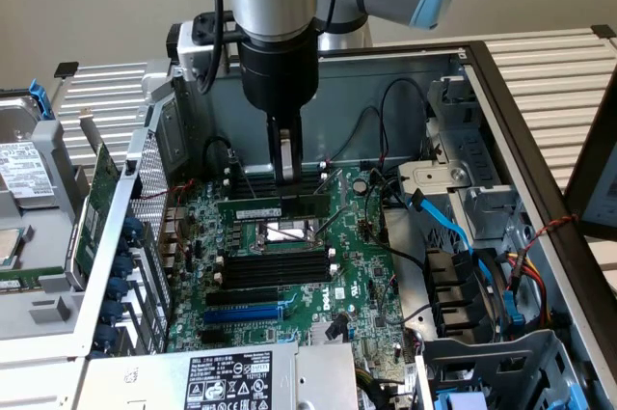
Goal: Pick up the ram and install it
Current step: 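Insert the ram into the slot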
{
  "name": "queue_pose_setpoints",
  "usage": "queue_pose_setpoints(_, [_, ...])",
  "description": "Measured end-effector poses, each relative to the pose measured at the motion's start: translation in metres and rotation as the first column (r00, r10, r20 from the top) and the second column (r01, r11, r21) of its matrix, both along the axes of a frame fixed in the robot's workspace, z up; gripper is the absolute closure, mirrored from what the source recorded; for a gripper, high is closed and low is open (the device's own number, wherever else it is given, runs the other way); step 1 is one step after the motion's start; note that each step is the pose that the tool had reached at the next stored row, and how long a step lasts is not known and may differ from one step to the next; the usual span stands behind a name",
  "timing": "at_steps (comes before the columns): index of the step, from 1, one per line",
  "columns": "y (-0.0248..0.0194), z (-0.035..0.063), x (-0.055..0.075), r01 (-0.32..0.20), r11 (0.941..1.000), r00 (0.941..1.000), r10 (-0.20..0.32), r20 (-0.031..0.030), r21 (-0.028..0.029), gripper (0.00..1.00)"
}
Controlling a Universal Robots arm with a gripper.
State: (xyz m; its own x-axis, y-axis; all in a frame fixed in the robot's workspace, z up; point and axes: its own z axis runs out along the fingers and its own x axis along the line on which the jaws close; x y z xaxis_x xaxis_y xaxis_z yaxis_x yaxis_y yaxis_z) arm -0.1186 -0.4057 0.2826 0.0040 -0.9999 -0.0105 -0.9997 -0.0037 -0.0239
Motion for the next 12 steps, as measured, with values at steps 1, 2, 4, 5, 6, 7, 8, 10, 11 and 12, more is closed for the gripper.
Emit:
queue_pose_setpoints(1, [-0.0002,-0.0009,0.0,0.0,1.0,1.0,0.0,0.0,0.0,0.86])
queue_pose_setpoints(2, [-0.0004,-0.0019,0.0,0.0,1.0,1.0,0.0,0.0,-0.0001,0.86])
queue_pose_setpoints(4, [-0.0005,-0.004,0.0,0.0,1.0,1.0,0.0,-0.0012,-0.0002,0.86])
queue_pose_setpoints(5, [-0.0005,-0.0051,0.0,0.0,1.0,1.0,0.0,-0.0024,-0.0002,0.86])
queue_pose_setpoints(6, [-0.0005,-0.006,0.0,0.0,1.0,1.0,0.0,-0.0038,-0.0002,0.86])
queue_pose_setpoints(7, [-0.0005,-0.0068,0.0,0.0,1.0,1.0,0.0,-0.0052,-0.0001,0.86])
queue_pose_setpoints(8, [-0.0005,-0.0077,0.0,0.0,1.0,1.0,0.0,-0.0067,-0.0001,0.86])
queue_pose_setpoints(10, [-0.0006,-0.0092,0.0,0.0,1.0,1.0,0.0,-0.0097,0.0,0.86])
queue_pose_setpoints(11, [-0.0009,-0.0096,0.0,0.0,1.0,0.9999,0.0,-0.0102,-0.0002,0.86])
queue_pose_setpoints(12, [-0.0015,-0.0097,0.0,0.0,1.0,0.9999,0.0,-0.0104,-0.0004,0.86])
